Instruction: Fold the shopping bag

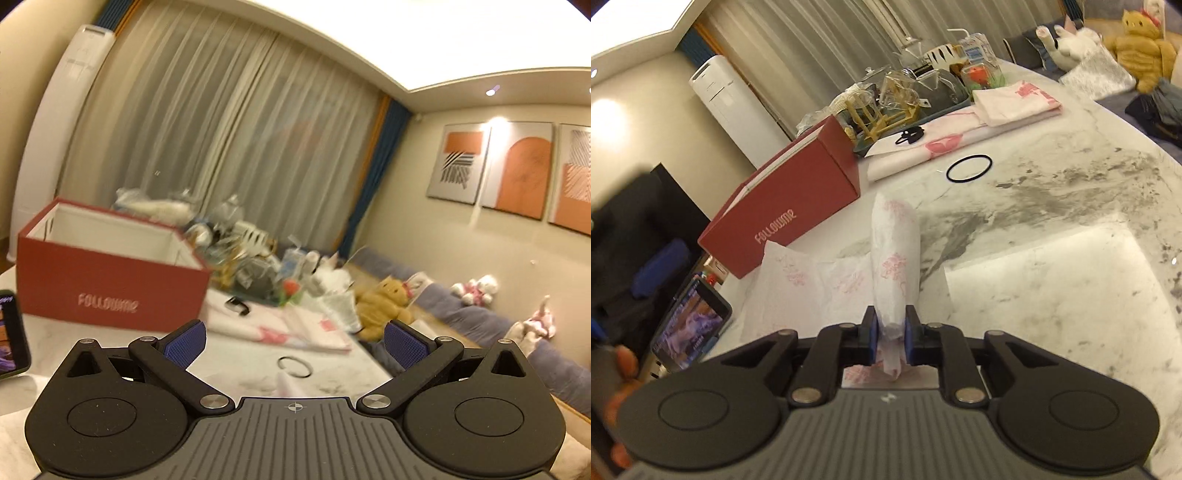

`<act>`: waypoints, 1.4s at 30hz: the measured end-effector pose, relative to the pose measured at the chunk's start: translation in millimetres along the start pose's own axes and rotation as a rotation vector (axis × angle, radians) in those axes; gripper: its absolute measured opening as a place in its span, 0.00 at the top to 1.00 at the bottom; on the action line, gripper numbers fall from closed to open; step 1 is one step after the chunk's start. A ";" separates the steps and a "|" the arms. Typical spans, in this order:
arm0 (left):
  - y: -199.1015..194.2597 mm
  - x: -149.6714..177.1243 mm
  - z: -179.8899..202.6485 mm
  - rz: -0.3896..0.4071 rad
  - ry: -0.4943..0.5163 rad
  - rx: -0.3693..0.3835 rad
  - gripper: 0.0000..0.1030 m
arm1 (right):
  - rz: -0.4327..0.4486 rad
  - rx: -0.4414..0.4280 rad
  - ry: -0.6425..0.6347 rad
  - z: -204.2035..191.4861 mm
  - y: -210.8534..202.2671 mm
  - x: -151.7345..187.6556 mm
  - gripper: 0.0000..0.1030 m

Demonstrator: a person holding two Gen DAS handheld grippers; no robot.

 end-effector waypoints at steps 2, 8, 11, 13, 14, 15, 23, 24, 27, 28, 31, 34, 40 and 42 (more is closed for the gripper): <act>16.0 17.7 -6.5 -0.099 0.022 -0.057 0.00 | 0.012 -0.004 -0.001 -4.4 0.5 2.0 0.85; 53.0 85.7 -51.2 -0.375 -0.012 -0.215 0.00 | 0.040 0.063 -0.046 -2.3 -2.0 9.0 0.82; 57.2 87.4 -55.1 -0.360 0.168 -0.316 0.00 | 0.044 0.084 -0.101 -1.1 -6.4 17.6 0.81; 61.5 93.5 -58.6 -0.367 0.305 -0.379 0.00 | 0.085 0.123 -0.129 2.1 -15.4 16.0 0.72; 59.7 93.6 -57.8 -0.360 0.322 -0.376 0.00 | 0.109 0.146 -0.139 5.2 -20.0 13.6 0.66; 58.9 92.9 -56.6 -0.362 0.328 -0.369 0.00 | 0.130 0.167 -0.146 8.4 -24.1 11.2 0.66; 60.7 83.9 -44.4 -0.371 0.485 -0.353 0.00 | 0.162 0.218 -0.344 3.6 -24.8 0.3 0.88; 59.8 83.0 -45.0 -0.367 0.499 -0.357 0.00 | 0.179 0.263 -0.355 11.6 -27.0 -5.0 0.88; 58.4 79.9 -49.3 -0.366 0.512 -0.366 0.00 | 0.213 0.379 -0.265 55.5 -45.6 -22.6 0.88; 58.6 79.2 -51.3 -0.371 0.504 -0.361 0.00 | 0.235 0.414 -0.245 65.9 -54.7 -27.0 0.88; 61.5 78.7 -53.3 -0.375 0.503 -0.338 0.00 | 0.320 0.502 -0.220 85.0 -84.4 -37.8 0.86; 65.9 79.7 -50.6 -0.382 0.528 -0.319 0.00 | 0.364 0.352 -0.306 51.1 -93.9 -39.2 0.83; 63.3 86.1 -35.4 -0.386 0.636 -0.263 0.00 | 0.121 -0.020 -0.471 -27.2 -30.6 -12.7 0.77; 60.9 87.5 -32.2 -0.390 0.668 -0.245 0.00 | 0.019 -0.027 -0.471 -29.9 0.4 -6.4 0.77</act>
Point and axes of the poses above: each gripper's, at about its wrist camera, not at the fingertips, and y roughly the way its jaws point, z to its right, x to its underside, the point moved 9 cm from there along y, roughly the way its jaws point, and after that the axes turned 5 degrees about -y, right-handed, at the moved point
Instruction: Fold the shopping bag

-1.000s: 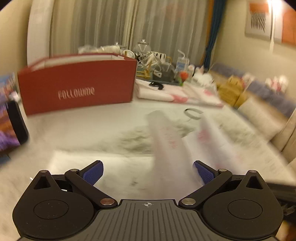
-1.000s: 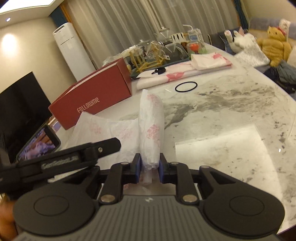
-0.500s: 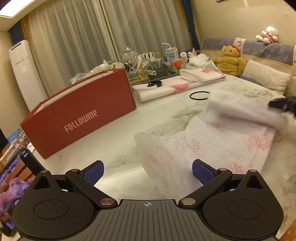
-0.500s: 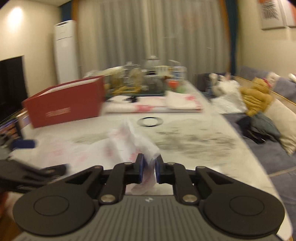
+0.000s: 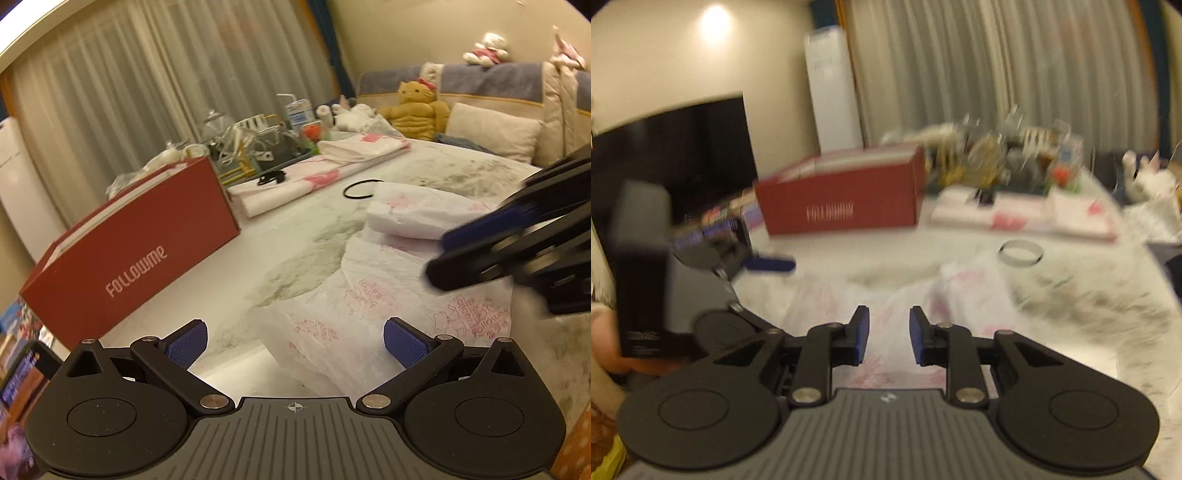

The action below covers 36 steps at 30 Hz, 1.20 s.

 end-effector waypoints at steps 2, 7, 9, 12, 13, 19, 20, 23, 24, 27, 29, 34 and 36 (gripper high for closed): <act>0.2 0.5 -1.2 -0.003 0.002 0.018 0.00 | -0.064 -0.016 0.036 8.9 19.0 5.1 0.77; 2.9 1.5 -4.3 -0.009 -0.019 0.057 0.00 | -0.018 0.388 0.077 93.4 0.1 -4.7 0.75; 3.2 2.2 -4.6 -0.005 -0.026 0.061 0.00 | 0.028 0.626 0.101 134.7 -27.7 -9.4 0.73; 5.2 2.1 -5.1 -0.004 -0.033 0.069 0.00 | 0.141 0.634 0.087 140.0 -62.1 -20.2 0.70; 5.8 1.6 -4.4 -0.003 -0.031 0.070 0.00 | 0.170 0.565 0.048 127.3 -64.6 -24.9 0.64; 4.6 1.0 -1.3 0.004 0.002 0.081 0.00 | 0.157 0.420 -0.350 62.0 -23.6 -36.6 0.08; 3.8 1.2 -0.9 0.004 0.008 0.086 0.00 | 0.134 0.439 -0.363 67.2 -13.9 -39.9 0.08; 4.1 1.1 -1.3 0.001 0.009 0.098 0.00 | 0.049 0.384 -0.307 87.7 20.0 -42.1 0.22; 4.4 0.9 -1.7 0.000 0.009 0.103 0.00 | 0.010 0.377 -0.304 93.7 31.0 -39.1 0.39; 5.9 1.0 -3.1 -0.002 0.008 0.123 0.00 | -0.097 0.378 -0.287 114.3 56.1 -25.9 0.62; 7.4 1.1 -4.3 -0.004 0.007 0.140 0.00 | -0.126 0.358 -0.258 120.9 58.6 -16.6 0.62; 19.9 -0.5 -23.2 -0.013 -0.015 0.079 0.00 | -0.205 0.367 -0.315 110.6 27.8 5.8 0.64; 26.6 -1.0 -34.5 -0.018 -0.036 0.039 0.00 | -0.228 0.338 -0.338 93.7 11.6 16.2 0.72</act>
Point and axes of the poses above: each gripper's, at about its wrist camera, not at the fingertips, and y roughly the way its jaws point, z to its right, x to its underside, the point moved 9 cm from there along y, roughly the way its jaws point, and after that the axes turned 5 degrees about -y, right-handed, at the moved point
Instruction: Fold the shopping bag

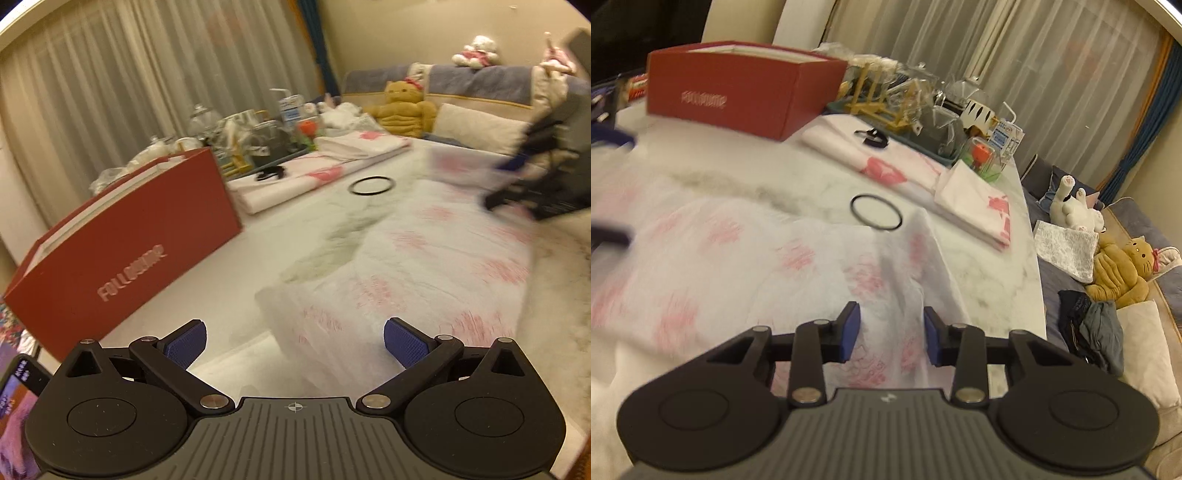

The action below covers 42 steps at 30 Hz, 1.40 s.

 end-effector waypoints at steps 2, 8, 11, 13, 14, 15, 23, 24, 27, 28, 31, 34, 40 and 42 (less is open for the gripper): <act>5.7 -1.2 -8.8 -0.002 -0.016 -0.034 0.00 | -0.004 -0.042 -0.032 -17.4 -21.5 8.4 0.75; 11.6 -7.4 -26.1 -0.015 -0.002 -0.193 0.00 | 0.041 -0.094 -0.058 -52.5 -53.2 14.3 0.76; -14.6 -17.4 -33.1 0.052 -0.026 -0.255 0.00 | 0.070 -0.100 0.000 -50.0 -53.3 13.4 0.75; -38.8 -28.5 -35.4 0.124 -0.073 -0.247 0.00 | 0.105 -0.098 -0.011 -52.8 -52.7 12.5 0.75; -50.7 -35.1 -36.3 0.164 -0.102 -0.238 0.00 | 0.122 -0.098 -0.024 -54.9 -52.8 11.6 0.75; -61.8 -41.6 -36.1 0.203 -0.131 -0.220 0.00 | 0.137 -0.108 -0.035 -57.1 -52.7 10.3 0.75; -22.0 -37.0 10.5 0.059 -0.123 0.026 0.00 | 0.192 -0.210 -0.034 -60.8 -51.4 3.7 0.75; -11.8 -29.3 10.4 0.020 -0.133 0.030 0.00 | 0.193 -0.213 -0.032 -60.2 -52.1 4.6 0.75; 9.0 -8.0 9.4 -0.057 -0.117 -0.009 0.00 | 0.196 -0.217 -0.032 -58.1 -53.9 7.1 0.73; 10.2 -3.7 10.8 -0.052 -0.107 -0.017 0.00 | 0.198 -0.217 -0.030 -57.4 -54.1 7.6 0.72; 8.4 -0.7 10.8 -0.043 -0.128 -0.001 0.00 | 0.201 -0.210 -0.018 -54.9 -53.2 7.9 0.66; 9.9 2.1 9.2 -0.037 -0.153 0.021 0.00 | 0.191 -0.186 0.009 -47.6 -51.4 9.8 0.54; 8.8 4.3 8.9 -0.036 -0.168 0.039 0.00 | 0.068 0.065 0.150 19.1 -44.2 36.9 0.47; 9.4 3.9 9.3 -0.036 -0.163 0.039 0.00 | 0.075 0.136 0.190 35.1 -53.5 39.0 0.48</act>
Point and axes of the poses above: each gripper's, at about its wrist camera, not at the fingertips, and y roughly the way its jaws point, z to its right, x to its underside, the point moved 9 cm from there along y, roughly the way its jaws point, and after that the axes turned 5 degrees about -y, right-handed, at the moved point
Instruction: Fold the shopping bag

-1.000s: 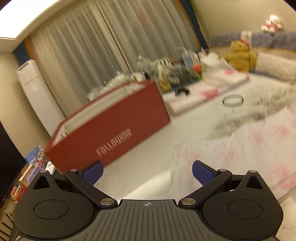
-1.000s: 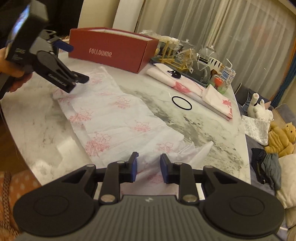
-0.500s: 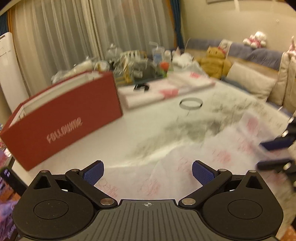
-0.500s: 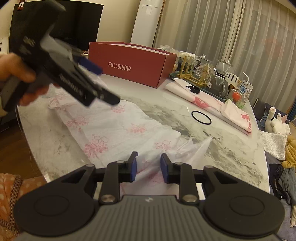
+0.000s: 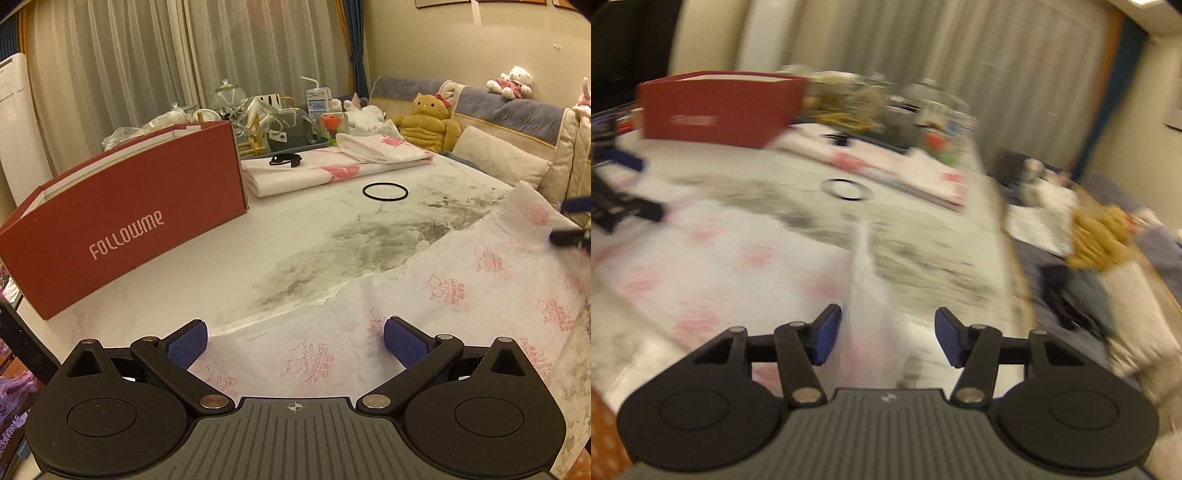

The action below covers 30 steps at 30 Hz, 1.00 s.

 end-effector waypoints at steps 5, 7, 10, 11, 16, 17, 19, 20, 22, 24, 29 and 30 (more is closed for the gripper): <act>-2.5 0.1 -0.1 0.000 -0.003 -0.004 0.00 | 0.193 -0.007 -0.003 -16.5 -33.2 -34.9 0.47; -3.2 -0.6 1.2 -0.001 0.009 -0.011 0.00 | 0.232 -0.104 -0.009 -40.4 -35.5 -46.9 0.47; -4.8 -1.6 3.3 -0.002 0.034 -0.019 0.00 | 0.216 -0.297 -0.041 -87.0 -26.5 -54.1 0.49; -5.4 -1.7 3.5 -0.002 0.039 -0.019 0.00 | 0.189 -0.344 -0.047 -100.0 -20.3 -52.3 0.50; -6.1 -0.3 0.3 -0.006 0.032 0.000 0.00 | 0.047 -0.317 -0.007 -86.2 14.6 -26.5 0.50; -6.0 -0.2 0.0 -0.005 0.030 0.002 0.00 | 0.030 -0.275 0.047 -62.5 19.8 -21.5 0.49; -5.9 -0.2 0.4 -0.003 0.029 0.004 0.00 | -0.005 -0.190 0.155 -15.1 29.5 -10.7 0.49; -5.7 -0.1 0.7 -0.001 0.028 0.004 0.00 | -0.025 -0.126 0.207 8.7 32.1 -4.2 0.48; -5.7 0.1 1.1 0.001 0.027 0.002 0.00 | -0.071 0.028 0.310 56.6 33.3 10.7 0.54; -5.9 0.1 1.6 0.002 0.029 0.000 0.00 | -0.003 0.068 0.356 71.2 16.4 7.7 0.75; -5.2 -0.6 4.0 0.003 0.030 -0.003 0.00 | 0.151 -0.149 0.175 -4.2 -14.8 -36.5 0.64; -5.3 -0.5 4.2 0.004 0.031 -0.004 0.00 | 0.157 -0.207 0.119 -27.1 -14.5 -42.4 0.59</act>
Point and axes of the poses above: each gripper's, at about its wrist camera, not at the fingertips, and y roughly the way its jaws point, z to its right, x to its underside, the point moved 9 cm from there along y, roughly the way its jaws point, and after that the axes turned 5 degrees about -y, right-handed, at the moved point
